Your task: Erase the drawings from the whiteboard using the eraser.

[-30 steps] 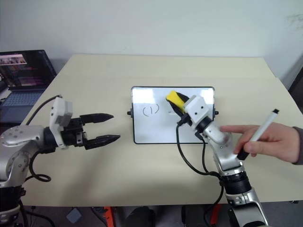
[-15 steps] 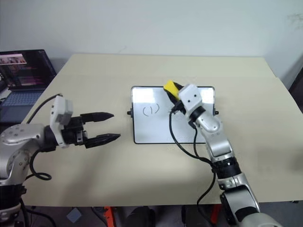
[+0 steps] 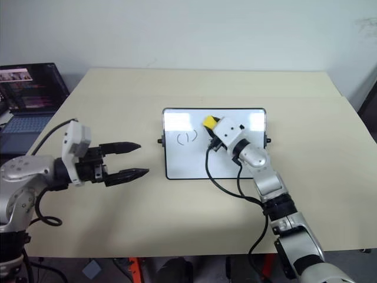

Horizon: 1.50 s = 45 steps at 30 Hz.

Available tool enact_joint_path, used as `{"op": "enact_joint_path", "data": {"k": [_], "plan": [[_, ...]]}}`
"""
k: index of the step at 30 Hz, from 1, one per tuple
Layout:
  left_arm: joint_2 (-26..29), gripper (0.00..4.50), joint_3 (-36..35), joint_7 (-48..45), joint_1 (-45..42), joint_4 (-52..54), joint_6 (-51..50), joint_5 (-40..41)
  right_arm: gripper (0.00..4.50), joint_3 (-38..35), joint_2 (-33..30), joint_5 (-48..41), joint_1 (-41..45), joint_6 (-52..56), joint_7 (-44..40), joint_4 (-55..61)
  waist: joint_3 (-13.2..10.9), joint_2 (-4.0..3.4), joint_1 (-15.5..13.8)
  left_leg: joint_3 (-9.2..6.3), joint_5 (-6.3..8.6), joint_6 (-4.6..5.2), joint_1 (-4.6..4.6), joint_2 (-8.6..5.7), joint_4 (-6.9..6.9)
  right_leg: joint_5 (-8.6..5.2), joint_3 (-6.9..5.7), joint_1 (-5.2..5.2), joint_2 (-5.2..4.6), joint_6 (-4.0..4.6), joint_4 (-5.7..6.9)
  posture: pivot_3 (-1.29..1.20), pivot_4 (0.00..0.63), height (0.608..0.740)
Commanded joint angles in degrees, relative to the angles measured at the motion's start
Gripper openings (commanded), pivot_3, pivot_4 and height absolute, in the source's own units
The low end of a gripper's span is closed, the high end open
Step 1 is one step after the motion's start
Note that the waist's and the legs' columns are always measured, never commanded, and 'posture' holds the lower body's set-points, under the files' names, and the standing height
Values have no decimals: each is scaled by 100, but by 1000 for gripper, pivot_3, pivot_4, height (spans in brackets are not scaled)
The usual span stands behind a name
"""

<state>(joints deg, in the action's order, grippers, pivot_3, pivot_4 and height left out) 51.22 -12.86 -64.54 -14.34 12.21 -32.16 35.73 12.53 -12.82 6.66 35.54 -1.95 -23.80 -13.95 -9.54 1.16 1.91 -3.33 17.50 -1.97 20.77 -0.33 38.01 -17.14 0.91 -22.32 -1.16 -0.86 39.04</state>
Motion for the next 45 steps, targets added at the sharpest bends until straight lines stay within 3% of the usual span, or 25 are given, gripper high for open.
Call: {"op": "enact_joint_path", "data": {"k": [1, 20, 32, 36, 45], "plan": [[98, 4500, -185, -9, -4, 189, 11, 98, 1177, 26, -66, 28, -225, 226, -105, 226, 0, 0, -2, 0, 0, 0, 0, 0, 1, 0, 0, 0, 0, 0, 0, 0, 150, 740], [120, 4500, -153, -75, 22, 176, 4, 106, 1177, 188, -400, -57, -1180, 800, -710, 1592, 0, 0, -7, -1, 0, 0, 2, -1, -2, 0, 0, -1, 0, 0, -5, 0, 150, 740], [5, 4500, -58, -104, -26, 141, 140, 37, 1177, -576, -236, -1080, -1609, 1254, -566, 3231, -9, 0, -8, -6, 1, 0, 5, 1, -5, -1, -4, -3, 1, 0, -6, 0, 150, 740], [-79, 4500, 61, -96, -125, 128, 178, 10, 1177, -552, -222, -956, -1539, 1313, -370, 3084, -9, 0, -10, -3, 1, 0, 6, -2, -4, -1, -1, -2, -1, -1, -7, 0, 150, 740], [-76, 4500, 144, -139, -345, -65, 251, -50, 1177, -323, -97, -425, -527, 1064, -11, 1605, -13, 0, 4, -1, 0, 0, 5, 0, -6, -1, -2, -7, 2, 1, -6, 0, 150, 740]]}}
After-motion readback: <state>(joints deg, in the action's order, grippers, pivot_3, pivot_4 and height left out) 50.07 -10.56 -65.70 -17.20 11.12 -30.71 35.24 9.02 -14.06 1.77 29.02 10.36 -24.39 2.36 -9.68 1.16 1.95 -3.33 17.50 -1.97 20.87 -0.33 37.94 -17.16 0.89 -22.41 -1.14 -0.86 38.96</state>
